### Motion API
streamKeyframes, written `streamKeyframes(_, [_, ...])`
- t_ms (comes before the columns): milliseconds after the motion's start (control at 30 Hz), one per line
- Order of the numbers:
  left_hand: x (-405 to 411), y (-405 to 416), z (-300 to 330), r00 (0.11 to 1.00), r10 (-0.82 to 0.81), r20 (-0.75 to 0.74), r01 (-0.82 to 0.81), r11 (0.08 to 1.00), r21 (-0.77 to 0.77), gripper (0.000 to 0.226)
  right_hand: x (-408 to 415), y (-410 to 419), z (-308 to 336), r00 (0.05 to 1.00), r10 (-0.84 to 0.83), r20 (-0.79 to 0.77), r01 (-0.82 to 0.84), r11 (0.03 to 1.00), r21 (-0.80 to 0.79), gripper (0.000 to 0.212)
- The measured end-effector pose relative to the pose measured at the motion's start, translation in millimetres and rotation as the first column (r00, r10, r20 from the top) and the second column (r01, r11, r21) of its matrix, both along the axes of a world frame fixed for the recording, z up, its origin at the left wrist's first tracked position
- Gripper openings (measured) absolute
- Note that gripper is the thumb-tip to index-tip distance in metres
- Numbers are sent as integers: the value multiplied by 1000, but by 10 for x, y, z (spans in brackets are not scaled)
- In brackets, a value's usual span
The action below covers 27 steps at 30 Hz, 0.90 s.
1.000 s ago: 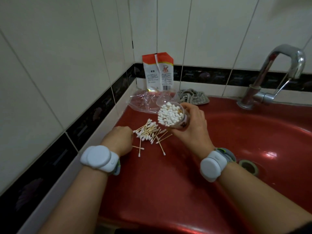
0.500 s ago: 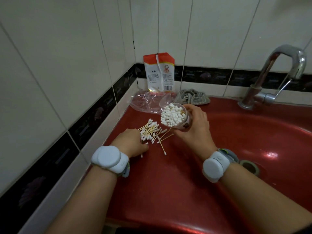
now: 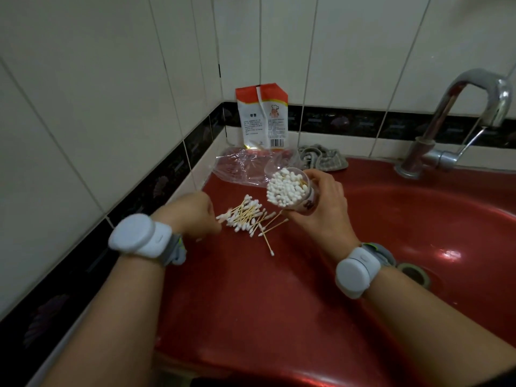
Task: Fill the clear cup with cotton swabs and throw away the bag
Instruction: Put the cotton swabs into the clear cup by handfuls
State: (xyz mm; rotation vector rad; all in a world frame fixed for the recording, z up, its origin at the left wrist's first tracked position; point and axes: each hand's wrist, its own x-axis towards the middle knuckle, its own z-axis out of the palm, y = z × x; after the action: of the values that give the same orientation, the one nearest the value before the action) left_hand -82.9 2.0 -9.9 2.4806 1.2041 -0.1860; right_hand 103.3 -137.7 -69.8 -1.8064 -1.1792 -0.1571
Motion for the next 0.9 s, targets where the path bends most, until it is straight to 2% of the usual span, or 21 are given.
streamKeyframes(133, [292,217,-69,995,35,91,-40,997,59,21,-9,36,-8,1000,-2,-3,2,1000,1,73])
streamKeyframes(333, [569,367,-302,996,52,73,-56,997,52,14,-1,67,-9,1000,-10,0,10,1000,-11,73])
streamKeyframes(467, [605,372,-312,997,47,59,-46,999,-4,35,-11,80,-17,1000,-17,-5,17,1000,-4,72])
streamKeyframes(533, [612,353,-281,999,36,31,-36,999,-11,31,-19,95,-34,1000,-18,-11,18,1000,-8,72])
streamKeyframes(667, [653,289,-229,998,-12,-64,15,999,49,8,-38,123,-72,1000,-18,-16,18,1000,-16,73])
streamKeyframes(800, [707,228,-217,992,-58,-116,69,993,98,24,-29,123,-74,1000,-24,-14,24,1000,-20,73])
streamKeyframes(900, [701,221,-228,993,-64,-100,75,991,113,21,-25,117,-58,999,-27,-17,27,1000,-5,73])
